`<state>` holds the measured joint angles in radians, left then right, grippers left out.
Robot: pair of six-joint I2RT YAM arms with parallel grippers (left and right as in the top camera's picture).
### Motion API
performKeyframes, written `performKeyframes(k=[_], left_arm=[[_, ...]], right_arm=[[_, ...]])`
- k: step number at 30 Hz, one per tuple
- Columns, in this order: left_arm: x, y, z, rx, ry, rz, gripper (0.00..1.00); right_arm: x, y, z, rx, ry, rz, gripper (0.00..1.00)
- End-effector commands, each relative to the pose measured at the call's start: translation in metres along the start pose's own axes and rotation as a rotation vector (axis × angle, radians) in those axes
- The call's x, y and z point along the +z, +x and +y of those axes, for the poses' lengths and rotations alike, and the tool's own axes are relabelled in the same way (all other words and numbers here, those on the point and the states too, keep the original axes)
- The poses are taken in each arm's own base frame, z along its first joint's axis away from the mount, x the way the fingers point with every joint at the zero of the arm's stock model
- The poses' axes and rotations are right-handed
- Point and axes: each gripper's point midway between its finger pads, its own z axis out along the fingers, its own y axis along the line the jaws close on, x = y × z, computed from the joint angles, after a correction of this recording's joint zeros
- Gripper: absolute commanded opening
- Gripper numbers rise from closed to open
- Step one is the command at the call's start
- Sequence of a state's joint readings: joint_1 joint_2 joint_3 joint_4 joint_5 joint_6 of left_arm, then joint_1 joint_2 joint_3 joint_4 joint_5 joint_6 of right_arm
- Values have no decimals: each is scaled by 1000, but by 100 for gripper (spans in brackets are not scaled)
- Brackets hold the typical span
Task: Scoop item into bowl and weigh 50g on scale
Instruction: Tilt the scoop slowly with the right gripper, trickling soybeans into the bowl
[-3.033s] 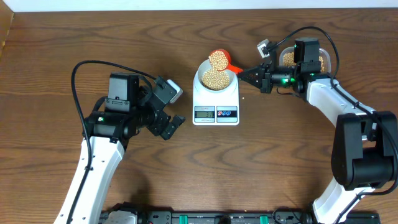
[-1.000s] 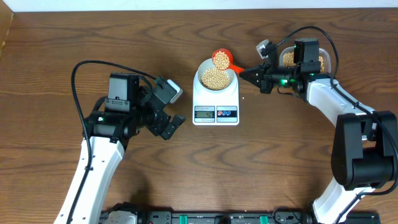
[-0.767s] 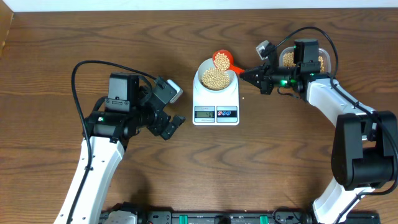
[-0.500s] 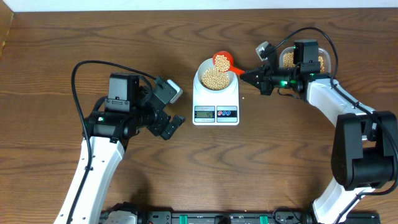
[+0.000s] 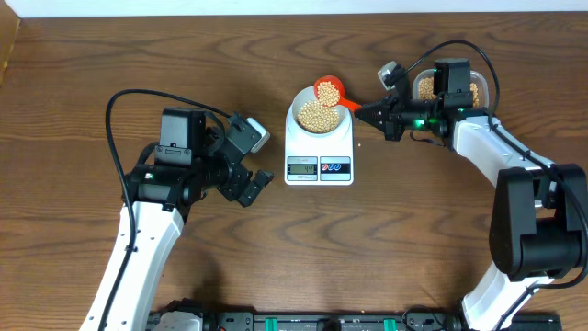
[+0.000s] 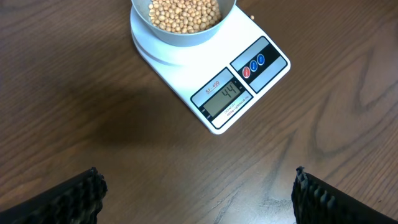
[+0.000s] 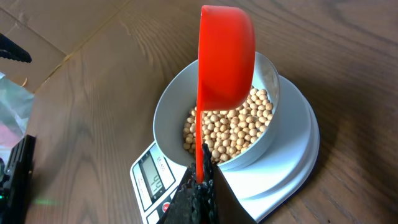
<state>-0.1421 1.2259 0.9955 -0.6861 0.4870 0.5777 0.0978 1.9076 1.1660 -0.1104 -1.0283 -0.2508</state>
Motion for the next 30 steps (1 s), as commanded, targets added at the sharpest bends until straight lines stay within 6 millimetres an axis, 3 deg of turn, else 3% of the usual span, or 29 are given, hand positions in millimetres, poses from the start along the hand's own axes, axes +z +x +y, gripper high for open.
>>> performKeyframes(k=[1,25,30], left_arm=[[-6,-7,3,20,-19,-12,98],[-6,-7,3,20,-19,-12,98],[-6,-7,3,20,-19,-12,98]], right_arm=[[3,1,6,-21,-24,2,1],[3,-2,6,-45,-31,-11,1],[3,-6,14,-56,-75,-28,1]])
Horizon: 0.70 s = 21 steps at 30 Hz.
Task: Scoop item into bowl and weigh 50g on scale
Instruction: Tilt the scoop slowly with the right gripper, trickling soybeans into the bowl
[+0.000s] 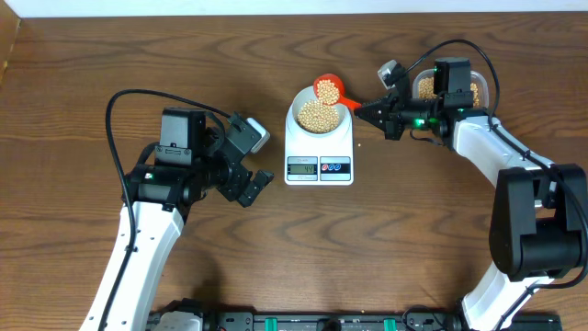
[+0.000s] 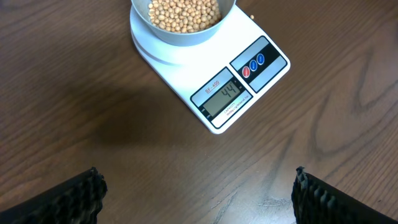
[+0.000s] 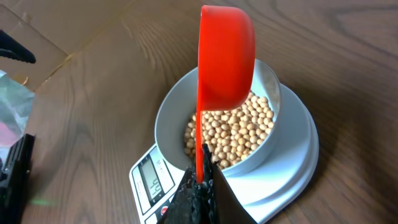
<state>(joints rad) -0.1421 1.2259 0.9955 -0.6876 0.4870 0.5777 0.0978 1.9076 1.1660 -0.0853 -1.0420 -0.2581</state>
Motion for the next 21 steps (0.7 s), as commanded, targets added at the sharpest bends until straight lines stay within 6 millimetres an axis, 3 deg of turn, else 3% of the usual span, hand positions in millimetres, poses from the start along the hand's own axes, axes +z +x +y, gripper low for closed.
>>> performKeyframes(k=[1,4,9,21], left_arm=[[-6,-7,3,21,-19,-14,98],[-6,-7,3,21,-19,-14,98],[-6,-7,3,21,-19,-14,98],[-6,-7,3,21,-19,-14,98]], right_arm=[[4,-1,11,-26,-56,-9,1],[6,9,-1,-43,25,40,1],[8,3,11,-66,-23,21,1],[8,8,6,-63,12,42,1]])
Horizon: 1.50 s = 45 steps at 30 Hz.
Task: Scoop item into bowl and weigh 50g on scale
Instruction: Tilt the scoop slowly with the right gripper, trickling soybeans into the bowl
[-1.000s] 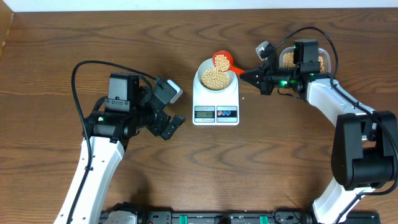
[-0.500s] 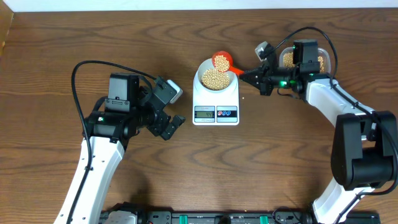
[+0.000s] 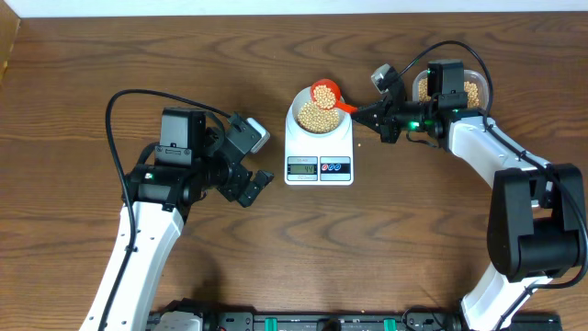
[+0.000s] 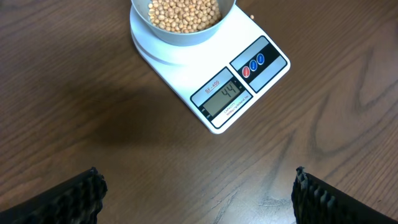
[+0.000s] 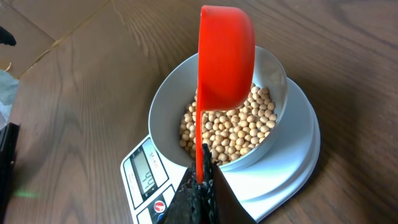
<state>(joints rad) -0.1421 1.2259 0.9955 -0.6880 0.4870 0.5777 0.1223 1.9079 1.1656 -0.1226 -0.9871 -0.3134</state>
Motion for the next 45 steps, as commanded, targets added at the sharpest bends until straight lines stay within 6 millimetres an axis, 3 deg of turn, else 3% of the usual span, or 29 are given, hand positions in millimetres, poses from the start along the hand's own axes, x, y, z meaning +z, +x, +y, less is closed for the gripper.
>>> performKeyframes(k=[1,37,42,45], left_arm=[[-6,-7,3,21,-19,-14,98],[-6,-7,3,21,-19,-14,98],[-6,-7,3,21,-19,-14,98],[-6,-7,3,21,-19,-14,98]], right_arm=[[1,-2,5,-30,-14,-3,1],[-6,-15,11,-69,-8,-28,1],[-4,-7,3,-88,46,10,1],[-5,-13,11,-100,5,-13,1]])
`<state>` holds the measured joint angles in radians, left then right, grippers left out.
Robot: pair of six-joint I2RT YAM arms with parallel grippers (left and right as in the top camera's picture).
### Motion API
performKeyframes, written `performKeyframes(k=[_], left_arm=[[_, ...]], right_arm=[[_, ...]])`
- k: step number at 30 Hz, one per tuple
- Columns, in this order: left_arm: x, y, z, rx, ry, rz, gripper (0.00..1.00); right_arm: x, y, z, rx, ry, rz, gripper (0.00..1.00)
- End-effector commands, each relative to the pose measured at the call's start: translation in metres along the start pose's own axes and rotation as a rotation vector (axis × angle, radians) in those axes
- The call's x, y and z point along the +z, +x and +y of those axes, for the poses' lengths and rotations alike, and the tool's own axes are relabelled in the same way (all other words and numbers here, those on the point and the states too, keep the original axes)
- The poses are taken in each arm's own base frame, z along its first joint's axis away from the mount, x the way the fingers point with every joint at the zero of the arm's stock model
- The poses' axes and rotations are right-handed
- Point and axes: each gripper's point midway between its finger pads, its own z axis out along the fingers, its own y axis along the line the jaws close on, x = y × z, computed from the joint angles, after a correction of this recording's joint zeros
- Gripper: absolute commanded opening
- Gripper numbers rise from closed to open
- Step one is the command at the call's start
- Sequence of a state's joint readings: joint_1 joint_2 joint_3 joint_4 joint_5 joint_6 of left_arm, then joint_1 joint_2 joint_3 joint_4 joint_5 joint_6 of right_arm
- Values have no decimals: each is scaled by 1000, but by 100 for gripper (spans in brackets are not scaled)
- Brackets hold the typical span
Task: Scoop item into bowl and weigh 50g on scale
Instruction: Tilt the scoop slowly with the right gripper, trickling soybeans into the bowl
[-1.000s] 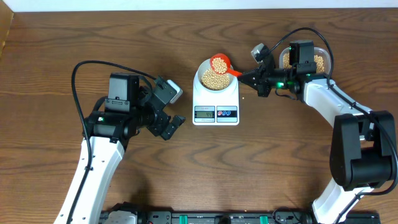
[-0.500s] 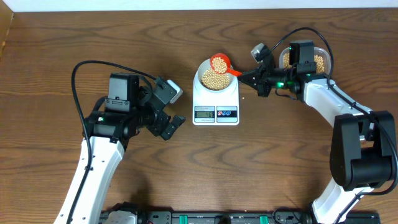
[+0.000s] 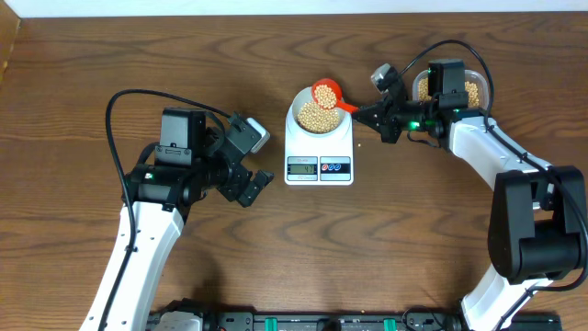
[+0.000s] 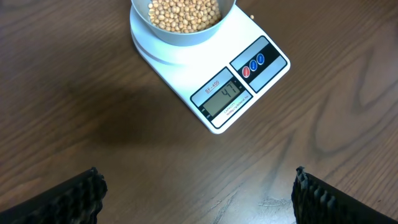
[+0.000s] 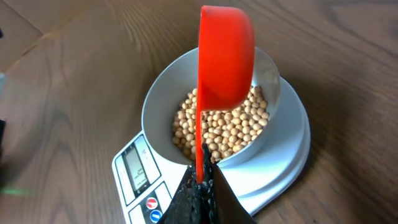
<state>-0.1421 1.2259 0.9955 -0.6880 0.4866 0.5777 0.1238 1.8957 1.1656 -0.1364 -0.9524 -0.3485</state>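
A white bowl (image 3: pixel 317 115) of tan beans (image 5: pixel 217 127) sits on the white scale (image 3: pixel 319 145); in the left wrist view its display (image 4: pixel 224 96) reads 47. My right gripper (image 5: pixel 201 180) is shut on the handle of the red scoop (image 5: pixel 225 59), which is tipped on edge above the bowl (image 5: pixel 163 102). Overhead, the scoop (image 3: pixel 326 92) is over the bowl's back right rim. My left gripper (image 4: pixel 198 193) is open above bare wood in front of the scale (image 4: pixel 186 65), holding nothing.
A clear tub of beans (image 3: pixel 455 87) stands at the back right behind my right arm. A single stray bean (image 4: pixel 252 17) lies on the table right of the scale. Bare wooden table (image 3: pixel 386 239) surrounds the scale.
The scale reading has gone from 44 to 47. The scoop now sits a little lower and nearer over the bowl. My left arm has not moved.
Through all the earlier moments my right gripper held the red scoop tipped over the bowl while the display showed 44. Between them the wrist shifted slightly, the left gripper staying open and still. Now the display shows 47.
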Motion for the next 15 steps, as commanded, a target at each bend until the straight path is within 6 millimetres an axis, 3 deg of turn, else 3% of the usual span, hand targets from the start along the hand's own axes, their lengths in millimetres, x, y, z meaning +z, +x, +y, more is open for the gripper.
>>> performKeyframes(k=[1,6,15], left_arm=[[-6,-7,3,21,-19,-14,98],[-6,-7,3,21,-19,-14,98],[-6,-7,3,21,-19,-14,98]], right_arm=[[-5,-16,16,-69,-37,-34,1],[-4,-6,9,-42,4,5,1],[-3,-6,10,-41,1,7,1]])
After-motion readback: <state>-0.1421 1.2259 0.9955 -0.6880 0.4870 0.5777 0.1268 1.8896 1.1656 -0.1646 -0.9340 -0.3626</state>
